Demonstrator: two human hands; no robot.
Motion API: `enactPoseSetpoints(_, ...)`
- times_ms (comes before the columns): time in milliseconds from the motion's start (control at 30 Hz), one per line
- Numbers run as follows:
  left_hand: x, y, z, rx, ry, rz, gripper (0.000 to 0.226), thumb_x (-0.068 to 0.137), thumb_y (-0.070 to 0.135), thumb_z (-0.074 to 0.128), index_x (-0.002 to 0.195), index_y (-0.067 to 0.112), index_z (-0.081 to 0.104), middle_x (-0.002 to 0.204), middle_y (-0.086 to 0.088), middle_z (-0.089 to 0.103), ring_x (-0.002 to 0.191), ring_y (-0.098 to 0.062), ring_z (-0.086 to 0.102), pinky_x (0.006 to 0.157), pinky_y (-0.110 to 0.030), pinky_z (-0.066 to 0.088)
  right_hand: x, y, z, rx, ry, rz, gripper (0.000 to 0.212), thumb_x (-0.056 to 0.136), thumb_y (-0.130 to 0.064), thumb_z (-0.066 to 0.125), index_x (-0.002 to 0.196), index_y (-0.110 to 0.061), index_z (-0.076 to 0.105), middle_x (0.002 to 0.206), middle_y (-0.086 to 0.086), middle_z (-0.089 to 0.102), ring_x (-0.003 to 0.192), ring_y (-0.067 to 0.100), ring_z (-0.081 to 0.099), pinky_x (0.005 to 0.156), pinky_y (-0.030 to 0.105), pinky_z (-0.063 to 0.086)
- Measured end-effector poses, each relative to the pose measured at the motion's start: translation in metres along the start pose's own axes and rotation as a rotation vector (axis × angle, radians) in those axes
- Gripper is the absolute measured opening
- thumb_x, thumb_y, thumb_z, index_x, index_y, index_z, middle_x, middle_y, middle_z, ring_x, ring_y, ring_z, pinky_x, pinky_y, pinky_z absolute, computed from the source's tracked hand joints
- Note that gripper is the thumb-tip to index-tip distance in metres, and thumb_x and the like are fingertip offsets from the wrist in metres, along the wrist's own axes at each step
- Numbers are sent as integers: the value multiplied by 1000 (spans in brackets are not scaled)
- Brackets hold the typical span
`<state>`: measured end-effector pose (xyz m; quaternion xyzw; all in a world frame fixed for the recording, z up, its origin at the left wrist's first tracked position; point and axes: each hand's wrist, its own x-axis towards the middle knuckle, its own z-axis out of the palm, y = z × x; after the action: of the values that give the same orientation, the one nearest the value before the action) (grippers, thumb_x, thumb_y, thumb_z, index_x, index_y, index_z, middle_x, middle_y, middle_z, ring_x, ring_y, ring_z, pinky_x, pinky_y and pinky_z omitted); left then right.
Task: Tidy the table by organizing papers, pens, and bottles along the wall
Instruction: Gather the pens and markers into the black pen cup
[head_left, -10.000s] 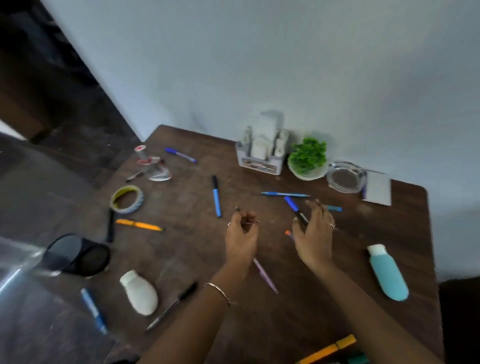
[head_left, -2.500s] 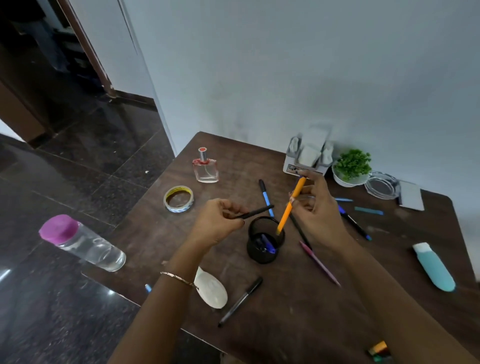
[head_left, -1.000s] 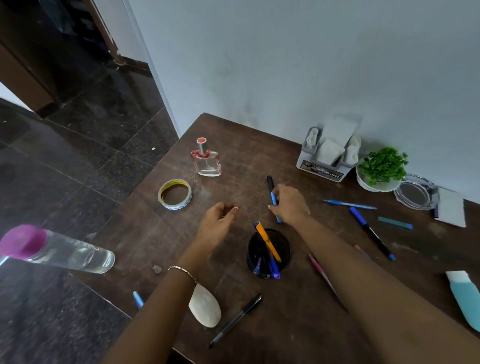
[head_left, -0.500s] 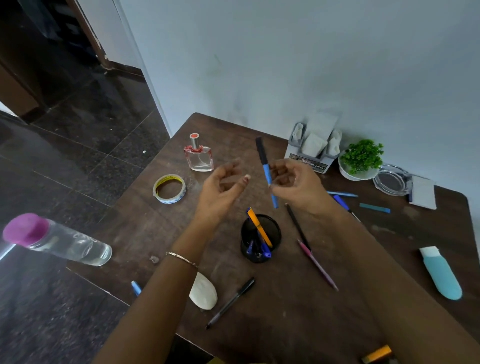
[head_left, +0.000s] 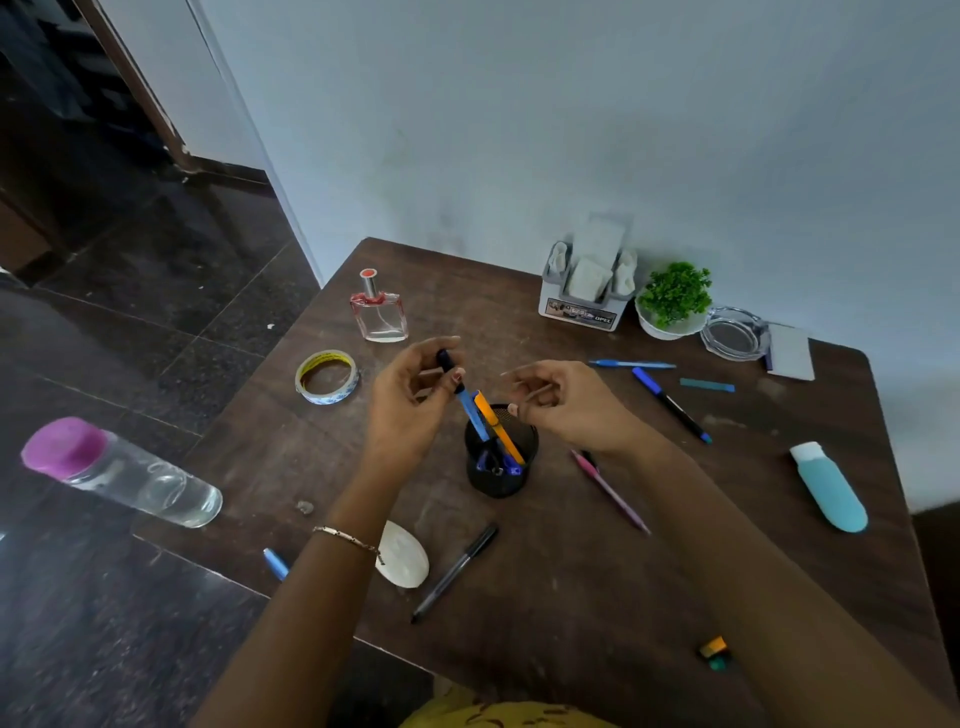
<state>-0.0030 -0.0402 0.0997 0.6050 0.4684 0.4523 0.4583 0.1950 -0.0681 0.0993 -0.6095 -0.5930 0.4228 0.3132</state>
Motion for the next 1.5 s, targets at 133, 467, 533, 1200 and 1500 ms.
enactPoseSetpoints(133, -5, -19, 5, 78, -43, -35, 35, 87, 3, 64, 110, 28, 64, 106, 0, 70, 100, -13, 67, 91, -33, 54, -7, 8, 6, -14, 25, 19, 28, 82, -12, 71, 105, -28, 69, 101, -3, 71, 91, 11, 68, 89, 34, 55)
enactPoseSetpoints(467, -13, -44, 13, 277, -104, -24, 35, 85, 3, 66, 117, 20, 68, 112, 2, 66, 90, 3, 63, 79, -4, 48, -21, 20, 21, -47, 169, 106, 12, 86, -10, 67, 96, -17, 69, 94, -8, 69, 85, 12, 66, 80, 29, 54)
enactPoseSetpoints(533, -16, -45, 11, 239, -105, -37, 41, 85, 3, 66, 123, 18, 64, 116, 0, 62, 96, -2, 62, 82, -6, 49, -25, 24, 23, -16, 207, 124, 13, 86, -12, 66, 86, -25, 65, 94, -3, 70, 84, 18, 68, 82, 39, 56)
enactPoseSetpoints(1200, -113, -90, 19, 1336, -597, -25, 37, 94, 43, 47, 115, 13, 52, 123, -9, 53, 115, -29, 47, 94, -43, 30, -82, 72, 98, -129, -12, 475, 6, 91, -32, 59, 93, -25, 59, 90, -1, 67, 82, 16, 65, 74, 33, 52)
enactPoseSetpoints(1500, -106, -58, 29, 794, -585, -192, 18, 96, 42, 45, 98, 25, 51, 100, 6, 60, 105, -17, 52, 91, -44, 31, -87, 49, 58, 279, -92, 426, 25, 92, -19, 63, 115, -10, 60, 101, 11, 71, 92, 21, 70, 76, 31, 59)
